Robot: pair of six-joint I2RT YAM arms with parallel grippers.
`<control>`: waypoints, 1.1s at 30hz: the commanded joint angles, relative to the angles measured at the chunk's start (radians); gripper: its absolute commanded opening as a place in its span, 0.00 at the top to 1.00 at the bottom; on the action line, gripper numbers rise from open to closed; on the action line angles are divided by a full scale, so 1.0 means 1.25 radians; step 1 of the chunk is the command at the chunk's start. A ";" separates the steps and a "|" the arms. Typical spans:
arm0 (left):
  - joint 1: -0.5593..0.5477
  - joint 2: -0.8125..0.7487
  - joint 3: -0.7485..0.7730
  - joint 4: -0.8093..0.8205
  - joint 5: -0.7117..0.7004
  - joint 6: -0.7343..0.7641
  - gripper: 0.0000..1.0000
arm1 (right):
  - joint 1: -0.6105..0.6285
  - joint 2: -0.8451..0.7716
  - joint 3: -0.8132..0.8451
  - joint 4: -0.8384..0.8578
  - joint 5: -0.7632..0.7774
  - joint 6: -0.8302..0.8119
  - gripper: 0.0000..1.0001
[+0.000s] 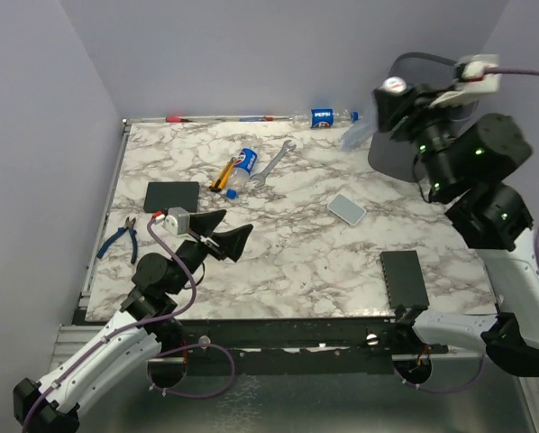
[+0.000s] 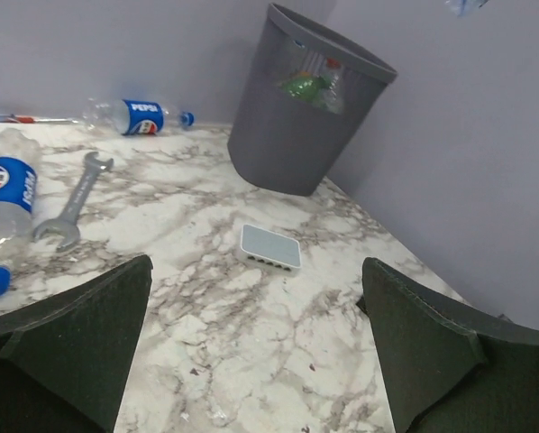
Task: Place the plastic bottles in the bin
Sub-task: Place the plastic bottle in the trash bin.
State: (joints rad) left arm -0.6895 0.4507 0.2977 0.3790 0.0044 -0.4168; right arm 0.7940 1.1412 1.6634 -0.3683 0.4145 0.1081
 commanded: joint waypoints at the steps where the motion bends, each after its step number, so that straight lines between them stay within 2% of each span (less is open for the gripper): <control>1: -0.003 -0.029 -0.005 -0.034 -0.115 0.030 0.01 | -0.193 0.047 0.098 0.006 0.184 -0.072 1.00; 3: -0.003 -0.025 -0.004 -0.037 -0.116 0.030 0.01 | -0.234 0.051 0.053 0.171 0.272 -0.138 1.00; 4: -0.003 -0.024 -0.002 -0.038 -0.115 0.028 0.01 | -0.269 0.049 0.023 0.247 0.271 -0.137 1.00; 8: -0.003 -0.019 0.005 -0.054 -0.108 0.027 0.01 | -0.463 0.115 0.046 0.302 0.192 0.047 1.00; 13: -0.002 -0.022 0.004 -0.057 -0.114 0.028 0.01 | -0.620 0.250 0.039 0.491 0.153 0.126 1.00; 17: -0.003 -0.009 0.007 -0.057 -0.117 0.037 0.01 | -0.745 0.395 0.121 0.439 0.074 0.288 1.00; 19: -0.003 -0.002 0.008 -0.058 -0.119 0.044 0.01 | -0.774 0.461 0.166 0.431 0.033 0.314 1.00; 26: -0.002 0.000 0.006 -0.070 -0.152 0.059 0.01 | -0.796 0.648 0.270 0.453 -0.067 0.323 1.00; 32: -0.002 0.010 0.005 -0.074 -0.174 0.065 0.01 | -0.814 0.766 0.384 0.423 -0.128 0.402 0.99; 33: -0.002 0.014 0.006 -0.074 -0.175 0.066 0.01 | -0.814 0.777 0.395 0.420 -0.144 0.402 0.92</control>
State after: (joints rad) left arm -0.6895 0.4553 0.2977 0.2996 -0.1734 -0.3542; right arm -0.2050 2.0575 2.0659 0.1524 0.3313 0.5411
